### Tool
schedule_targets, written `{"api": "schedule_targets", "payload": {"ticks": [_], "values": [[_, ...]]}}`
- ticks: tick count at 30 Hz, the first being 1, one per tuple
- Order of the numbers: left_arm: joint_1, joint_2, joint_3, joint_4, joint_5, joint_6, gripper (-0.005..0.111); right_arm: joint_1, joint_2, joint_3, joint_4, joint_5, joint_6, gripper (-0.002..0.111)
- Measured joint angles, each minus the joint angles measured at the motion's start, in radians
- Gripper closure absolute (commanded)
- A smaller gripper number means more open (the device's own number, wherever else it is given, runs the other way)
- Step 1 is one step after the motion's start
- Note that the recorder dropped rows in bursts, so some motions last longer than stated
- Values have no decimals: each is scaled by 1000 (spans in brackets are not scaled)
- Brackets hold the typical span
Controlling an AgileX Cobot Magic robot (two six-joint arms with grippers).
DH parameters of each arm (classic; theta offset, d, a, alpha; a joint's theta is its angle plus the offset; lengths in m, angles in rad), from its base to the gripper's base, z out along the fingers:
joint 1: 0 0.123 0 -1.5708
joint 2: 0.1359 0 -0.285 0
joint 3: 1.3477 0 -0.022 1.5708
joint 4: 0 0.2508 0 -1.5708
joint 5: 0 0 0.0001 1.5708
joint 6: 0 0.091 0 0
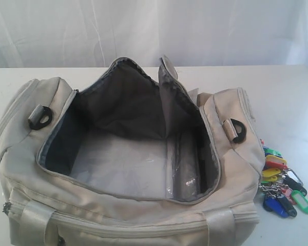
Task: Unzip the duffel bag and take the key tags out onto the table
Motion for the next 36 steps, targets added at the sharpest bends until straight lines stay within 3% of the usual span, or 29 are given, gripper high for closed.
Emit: {"api": "schedule_targets", "payload": {"ticks": [11, 26, 36], "values": [[0, -343, 0, 0, 2, 0, 107, 0, 0, 0, 0, 0, 1, 108], [0, -357, 0, 11, 8, 0, 107, 0, 0, 0, 0, 0, 1, 108], [0, -357, 37, 288, -19, 0, 107, 0, 0, 0, 0, 0, 1, 108]]}}
